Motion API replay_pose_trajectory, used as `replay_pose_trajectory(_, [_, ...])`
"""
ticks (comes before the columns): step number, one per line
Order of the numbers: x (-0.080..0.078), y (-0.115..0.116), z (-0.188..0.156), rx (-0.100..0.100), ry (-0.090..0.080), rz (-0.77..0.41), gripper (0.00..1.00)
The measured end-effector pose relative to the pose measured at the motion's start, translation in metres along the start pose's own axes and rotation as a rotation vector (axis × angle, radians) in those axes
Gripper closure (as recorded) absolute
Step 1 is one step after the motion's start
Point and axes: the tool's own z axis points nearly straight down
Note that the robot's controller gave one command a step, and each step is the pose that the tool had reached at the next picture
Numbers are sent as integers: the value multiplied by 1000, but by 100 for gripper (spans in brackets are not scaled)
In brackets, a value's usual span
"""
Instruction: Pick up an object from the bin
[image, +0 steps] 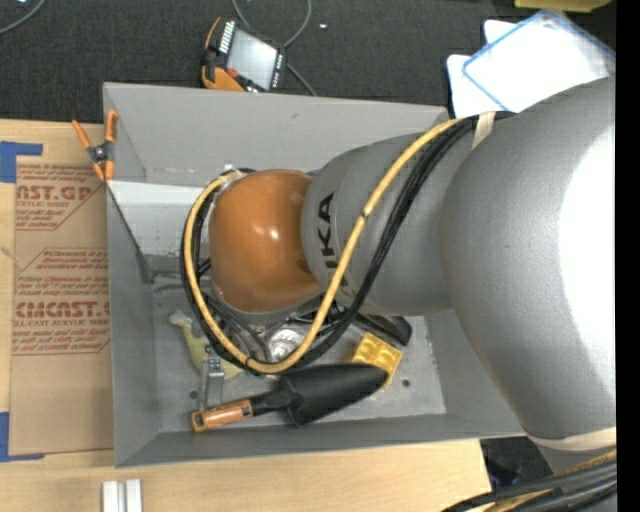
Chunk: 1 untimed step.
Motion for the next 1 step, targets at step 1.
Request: replay_pose_trajectory(1, [-2,-1,-5,-2,-7,2,0])
